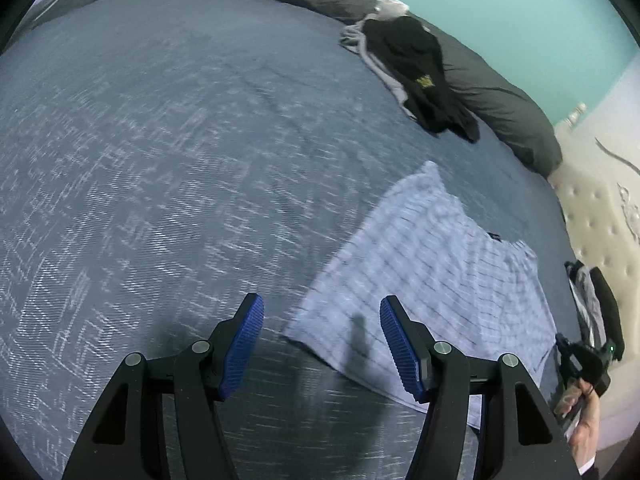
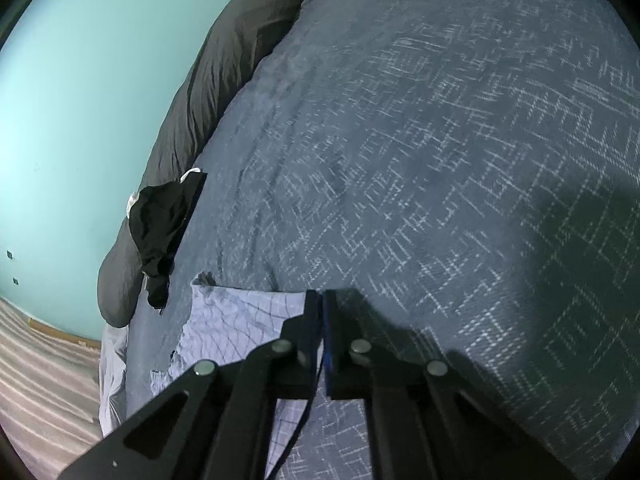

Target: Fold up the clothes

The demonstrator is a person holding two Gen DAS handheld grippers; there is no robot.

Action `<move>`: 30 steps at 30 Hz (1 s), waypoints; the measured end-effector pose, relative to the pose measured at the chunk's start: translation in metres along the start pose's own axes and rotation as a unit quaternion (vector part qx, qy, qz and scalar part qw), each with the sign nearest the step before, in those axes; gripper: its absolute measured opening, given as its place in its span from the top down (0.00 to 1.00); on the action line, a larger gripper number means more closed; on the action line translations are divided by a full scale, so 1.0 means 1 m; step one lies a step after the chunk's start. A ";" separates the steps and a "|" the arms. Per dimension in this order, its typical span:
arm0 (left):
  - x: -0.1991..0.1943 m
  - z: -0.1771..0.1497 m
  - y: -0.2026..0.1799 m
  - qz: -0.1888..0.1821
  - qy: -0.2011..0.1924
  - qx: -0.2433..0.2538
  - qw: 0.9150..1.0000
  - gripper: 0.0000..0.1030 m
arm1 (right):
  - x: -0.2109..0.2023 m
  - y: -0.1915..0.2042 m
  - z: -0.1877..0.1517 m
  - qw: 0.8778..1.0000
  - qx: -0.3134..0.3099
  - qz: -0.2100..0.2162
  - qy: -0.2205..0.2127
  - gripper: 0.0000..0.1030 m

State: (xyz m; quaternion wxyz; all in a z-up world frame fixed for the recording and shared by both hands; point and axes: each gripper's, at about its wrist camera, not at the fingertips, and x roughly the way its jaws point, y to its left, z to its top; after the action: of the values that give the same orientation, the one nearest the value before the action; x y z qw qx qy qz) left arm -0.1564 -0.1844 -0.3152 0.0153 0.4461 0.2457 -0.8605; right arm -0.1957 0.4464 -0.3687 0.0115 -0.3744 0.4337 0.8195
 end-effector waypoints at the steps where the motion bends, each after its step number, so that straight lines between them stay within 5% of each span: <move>1: 0.000 0.000 0.002 0.000 0.000 -0.003 1.000 0.37 | 0.001 -0.001 0.000 1.000 0.004 0.000 0.000 0.99; 20: 0.012 -0.002 0.014 0.001 0.017 -0.014 1.000 0.37 | -0.023 -0.005 -0.001 0.999 0.032 0.004 -0.039 0.95; 30: 0.021 -0.005 0.003 -0.006 0.034 0.012 0.999 0.13 | -0.014 0.000 -0.007 0.999 0.030 0.013 -0.024 0.94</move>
State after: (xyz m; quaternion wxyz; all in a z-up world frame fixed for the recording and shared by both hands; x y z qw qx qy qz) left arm -0.1643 -0.1811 -0.3351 -0.0037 0.4737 0.2381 -0.8479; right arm -0.1812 0.4455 -0.3620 0.0227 -0.3489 0.4627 0.8147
